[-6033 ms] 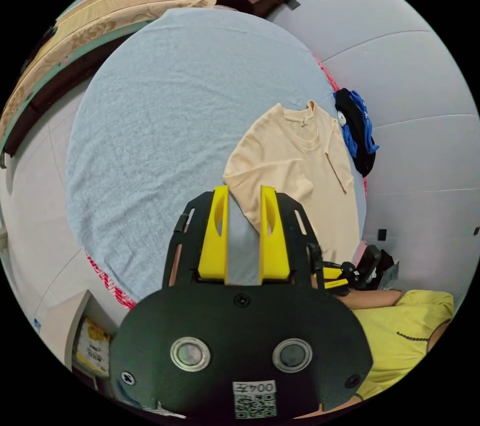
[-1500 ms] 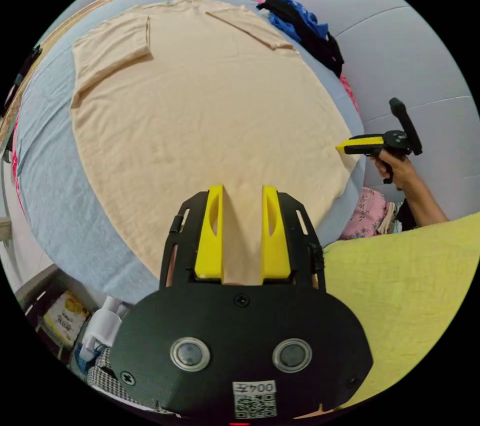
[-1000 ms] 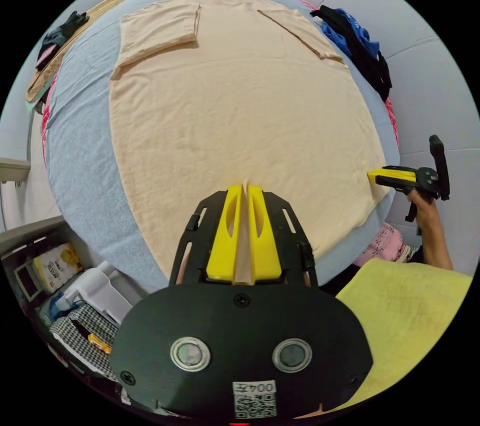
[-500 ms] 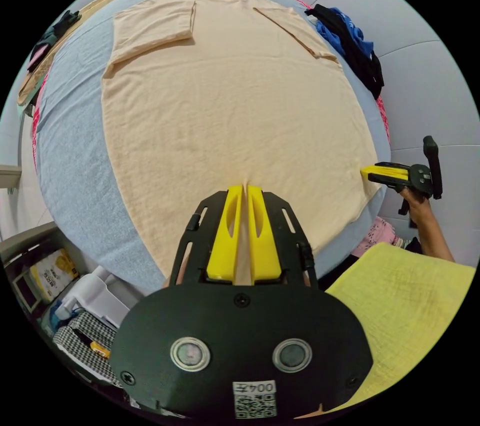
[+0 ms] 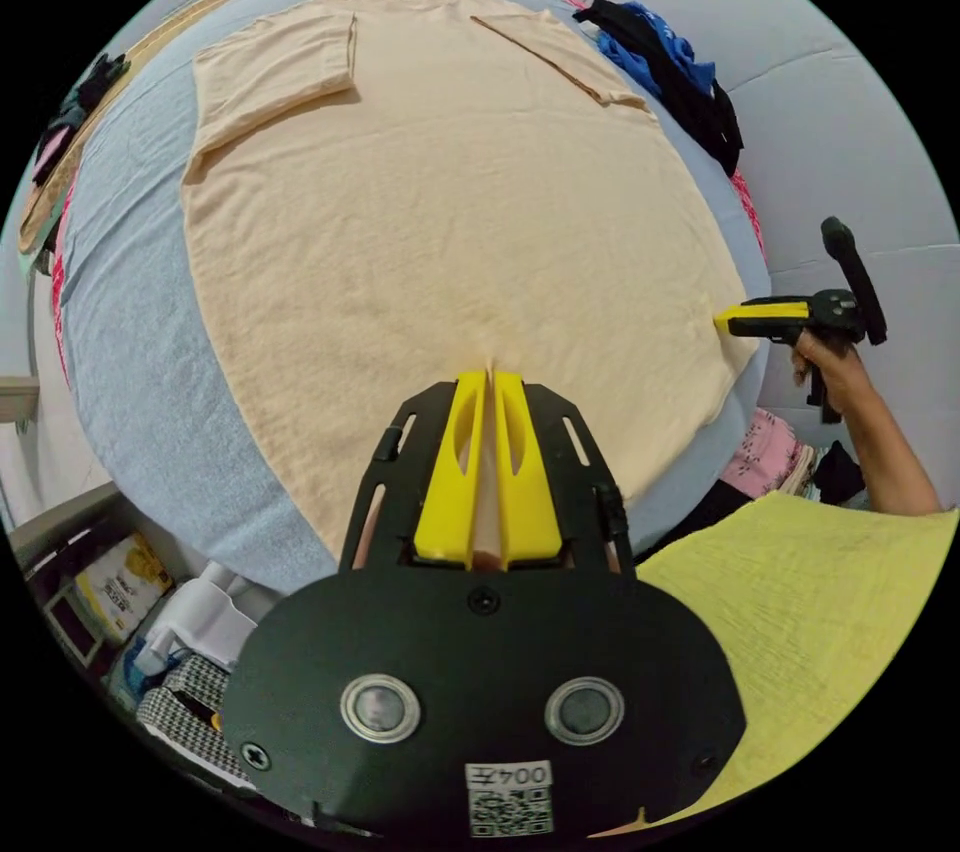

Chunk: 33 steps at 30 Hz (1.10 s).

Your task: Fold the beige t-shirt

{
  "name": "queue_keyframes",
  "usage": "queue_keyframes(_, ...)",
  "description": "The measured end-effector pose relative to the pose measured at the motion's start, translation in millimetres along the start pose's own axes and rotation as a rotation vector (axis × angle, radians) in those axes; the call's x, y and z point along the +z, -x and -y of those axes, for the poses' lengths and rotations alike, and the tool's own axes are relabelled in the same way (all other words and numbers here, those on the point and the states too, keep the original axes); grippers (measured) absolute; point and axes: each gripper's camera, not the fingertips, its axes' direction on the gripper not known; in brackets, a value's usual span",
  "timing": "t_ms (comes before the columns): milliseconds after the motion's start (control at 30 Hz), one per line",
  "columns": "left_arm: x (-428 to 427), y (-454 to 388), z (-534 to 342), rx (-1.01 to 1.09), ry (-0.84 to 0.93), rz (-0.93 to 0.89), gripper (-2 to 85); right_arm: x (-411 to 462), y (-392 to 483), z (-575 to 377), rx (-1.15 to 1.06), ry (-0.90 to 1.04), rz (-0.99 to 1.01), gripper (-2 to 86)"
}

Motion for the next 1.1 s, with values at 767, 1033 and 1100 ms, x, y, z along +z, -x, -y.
queue_keyframes(767,-89,7,-174,-0.301,-0.136,0.072,0.6,-5,20,-43,-0.270,-0.071,-0.164,-0.8)
queue_keyframes(1033,-162,110,-408,-0.548,-0.434,-0.174,3.3,-14,-11,-51,-0.295,-0.081,-0.041,-0.8)
queue_keyframes(1100,-156,141,-469,-0.591,-0.469,-0.300,5.7,-16,-18,-52,-0.314,-0.076,-0.015,-0.8)
